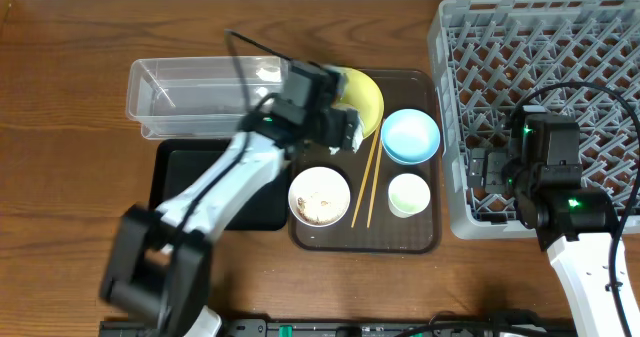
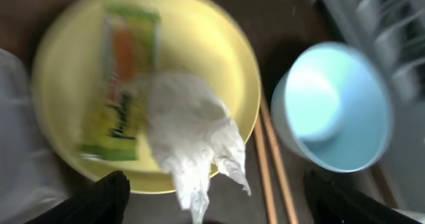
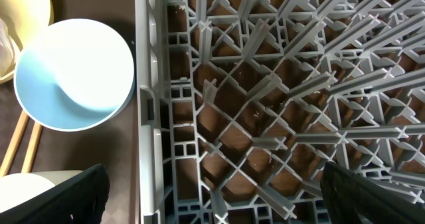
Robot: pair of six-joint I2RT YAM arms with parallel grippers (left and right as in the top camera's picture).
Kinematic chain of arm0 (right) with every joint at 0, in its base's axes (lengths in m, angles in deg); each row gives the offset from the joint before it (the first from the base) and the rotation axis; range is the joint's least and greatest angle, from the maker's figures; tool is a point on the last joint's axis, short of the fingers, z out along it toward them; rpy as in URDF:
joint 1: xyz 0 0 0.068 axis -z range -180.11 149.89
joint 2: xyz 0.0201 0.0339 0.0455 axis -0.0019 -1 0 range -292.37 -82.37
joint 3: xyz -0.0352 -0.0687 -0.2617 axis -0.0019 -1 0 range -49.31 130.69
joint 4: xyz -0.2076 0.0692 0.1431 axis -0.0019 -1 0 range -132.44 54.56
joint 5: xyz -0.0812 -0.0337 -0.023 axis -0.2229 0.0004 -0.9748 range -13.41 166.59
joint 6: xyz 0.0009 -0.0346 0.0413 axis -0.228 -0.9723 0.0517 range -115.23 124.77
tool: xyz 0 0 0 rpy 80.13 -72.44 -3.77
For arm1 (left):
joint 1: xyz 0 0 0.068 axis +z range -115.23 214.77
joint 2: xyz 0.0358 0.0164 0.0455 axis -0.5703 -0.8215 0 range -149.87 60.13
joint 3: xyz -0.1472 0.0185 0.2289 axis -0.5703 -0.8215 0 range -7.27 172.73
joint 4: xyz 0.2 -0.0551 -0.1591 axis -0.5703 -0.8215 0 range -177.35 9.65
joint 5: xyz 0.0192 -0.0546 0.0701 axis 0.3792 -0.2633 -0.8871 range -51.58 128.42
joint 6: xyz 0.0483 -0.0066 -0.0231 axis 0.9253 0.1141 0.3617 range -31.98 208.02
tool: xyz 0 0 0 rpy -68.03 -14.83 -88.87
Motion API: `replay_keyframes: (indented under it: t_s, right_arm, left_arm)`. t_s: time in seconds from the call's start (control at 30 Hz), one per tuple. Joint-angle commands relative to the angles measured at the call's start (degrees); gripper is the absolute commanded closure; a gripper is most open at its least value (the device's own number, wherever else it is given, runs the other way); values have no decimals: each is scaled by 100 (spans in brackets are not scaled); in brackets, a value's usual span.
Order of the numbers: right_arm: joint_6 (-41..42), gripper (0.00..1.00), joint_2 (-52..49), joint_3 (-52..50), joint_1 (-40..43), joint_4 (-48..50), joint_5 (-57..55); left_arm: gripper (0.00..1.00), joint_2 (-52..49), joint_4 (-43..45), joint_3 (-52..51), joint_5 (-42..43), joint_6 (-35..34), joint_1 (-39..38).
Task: Sort waste into correct bins and load items into the dishwasher rack
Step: 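Grasp white tissue from yellow plate with left gripper, carry to container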
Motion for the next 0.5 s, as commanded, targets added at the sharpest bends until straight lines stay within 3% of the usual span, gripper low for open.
replay_keyframes:
  t_s: [0.0, 0.23, 0.33, 0.37, 0.47]
  right_arm:
    - [-63, 1, 33, 129, -68, -9, 28]
    - [-61, 1, 33, 129, -70, -15, 31]
    - [-61, 1, 33, 129, -70, -22, 33]
    - [-61, 1, 33, 129, -70, -24, 31]
    - [-61, 1, 33, 129, -70, -26, 33]
  left_arm:
    - [14, -431, 74, 105, -313, -66, -116]
    - [18, -1014, 306, 105, -487, -118, -219]
    - [37, -1060, 306, 105, -546, -116, -219]
    - [50, -1060, 313, 105, -546, -116, -219]
    - [74, -1043, 323, 111, -544, -118, -216]
